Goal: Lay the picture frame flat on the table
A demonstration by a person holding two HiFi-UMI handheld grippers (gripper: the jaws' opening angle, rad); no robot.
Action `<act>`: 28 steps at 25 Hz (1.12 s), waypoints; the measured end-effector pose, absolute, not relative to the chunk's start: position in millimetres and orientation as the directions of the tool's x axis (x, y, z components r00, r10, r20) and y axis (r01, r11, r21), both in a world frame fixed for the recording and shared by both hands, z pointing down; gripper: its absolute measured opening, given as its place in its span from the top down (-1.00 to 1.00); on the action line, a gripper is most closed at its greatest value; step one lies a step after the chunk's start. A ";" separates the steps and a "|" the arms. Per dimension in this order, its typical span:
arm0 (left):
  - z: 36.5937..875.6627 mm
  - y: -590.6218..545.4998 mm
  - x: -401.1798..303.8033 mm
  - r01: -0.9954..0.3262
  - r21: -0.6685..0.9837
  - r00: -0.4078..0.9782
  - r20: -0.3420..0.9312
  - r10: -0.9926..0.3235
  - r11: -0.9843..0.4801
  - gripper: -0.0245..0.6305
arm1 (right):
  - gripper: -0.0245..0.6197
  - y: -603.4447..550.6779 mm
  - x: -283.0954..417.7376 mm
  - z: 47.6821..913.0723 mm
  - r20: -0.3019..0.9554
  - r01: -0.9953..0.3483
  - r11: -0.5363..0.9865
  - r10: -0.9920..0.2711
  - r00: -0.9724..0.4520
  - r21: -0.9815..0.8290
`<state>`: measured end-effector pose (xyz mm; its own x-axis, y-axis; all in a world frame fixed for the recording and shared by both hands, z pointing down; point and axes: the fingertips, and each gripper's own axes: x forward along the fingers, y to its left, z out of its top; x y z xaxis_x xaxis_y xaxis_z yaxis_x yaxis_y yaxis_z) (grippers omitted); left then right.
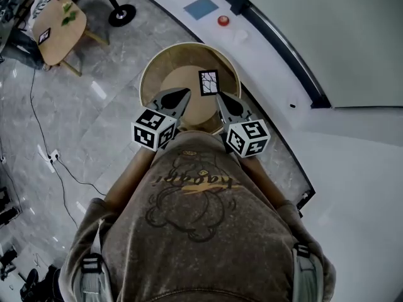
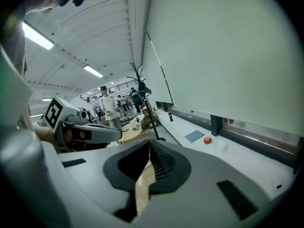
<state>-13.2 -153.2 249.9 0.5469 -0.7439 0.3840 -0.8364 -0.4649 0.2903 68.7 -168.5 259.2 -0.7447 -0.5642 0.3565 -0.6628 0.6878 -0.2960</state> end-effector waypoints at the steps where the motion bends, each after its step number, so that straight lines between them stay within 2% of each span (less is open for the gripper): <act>1: 248.5 -152.7 -14.1 -0.838 0.287 0.544 0.381 -0.747 -0.464 0.87 | 0.86 -167.2 67.1 257.7 0.351 -0.658 0.694 -0.563 -0.748 -0.291; 28: 248.5 -139.0 -23.8 -0.846 0.271 0.532 0.382 -0.756 -0.459 0.87 | 0.86 -150.5 56.7 251.3 0.312 -0.643 0.709 -0.566 -0.763 -0.289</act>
<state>-23.8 -139.0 248.5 0.5319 -0.7556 0.3823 -0.8463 -0.4588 0.2706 56.7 -150.5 251.3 -0.7633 -0.5657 0.3119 -0.6434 0.7091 -0.2885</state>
